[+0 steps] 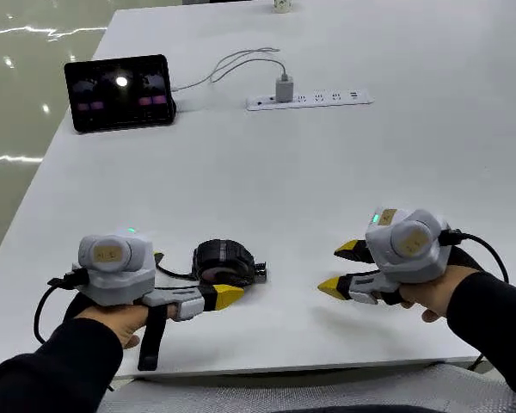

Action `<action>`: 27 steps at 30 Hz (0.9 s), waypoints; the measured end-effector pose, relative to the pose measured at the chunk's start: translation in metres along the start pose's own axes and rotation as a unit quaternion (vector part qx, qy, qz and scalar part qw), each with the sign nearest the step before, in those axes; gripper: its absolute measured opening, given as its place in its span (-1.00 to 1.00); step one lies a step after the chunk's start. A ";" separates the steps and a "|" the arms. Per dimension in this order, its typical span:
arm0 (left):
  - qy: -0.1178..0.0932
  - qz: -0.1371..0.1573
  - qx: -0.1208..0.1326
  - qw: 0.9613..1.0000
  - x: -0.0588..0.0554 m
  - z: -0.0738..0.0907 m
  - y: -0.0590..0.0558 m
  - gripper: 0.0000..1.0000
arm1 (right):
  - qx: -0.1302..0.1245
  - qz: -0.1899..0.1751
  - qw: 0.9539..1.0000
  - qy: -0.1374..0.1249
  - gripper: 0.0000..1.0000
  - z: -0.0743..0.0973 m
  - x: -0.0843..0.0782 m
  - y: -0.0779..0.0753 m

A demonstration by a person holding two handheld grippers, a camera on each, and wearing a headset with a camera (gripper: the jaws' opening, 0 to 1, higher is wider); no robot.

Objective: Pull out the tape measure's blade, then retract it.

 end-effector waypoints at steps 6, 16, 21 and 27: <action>0.023 -0.030 -0.015 0.999 -0.014 0.015 0.004 0.99 | 0.002 -0.006 1.000 0.001 -0.20 0.013 -0.012 -0.007; 0.040 -0.042 -0.013 0.998 -0.023 0.040 0.020 0.99 | -0.012 -0.034 0.999 0.010 0.01 0.038 -0.041 -0.027; 0.028 -0.048 -0.005 0.998 -0.021 0.052 0.023 0.98 | -0.024 -0.038 0.999 0.016 0.11 0.054 -0.056 -0.039; 0.029 -0.047 -0.001 0.998 -0.021 0.065 0.031 0.98 | -0.034 -0.048 0.998 0.025 0.24 0.068 -0.070 -0.043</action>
Point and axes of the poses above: the centre of the closed fingertips' face, and the gripper's own axes: z roughly backward along the fingers, y roughly to its left, x roughly out of its top, the point moved 7 cm from there along z, roughly backward along the fingers, and after that the axes turned 15 degrees about -x, right-handed, at the moved point
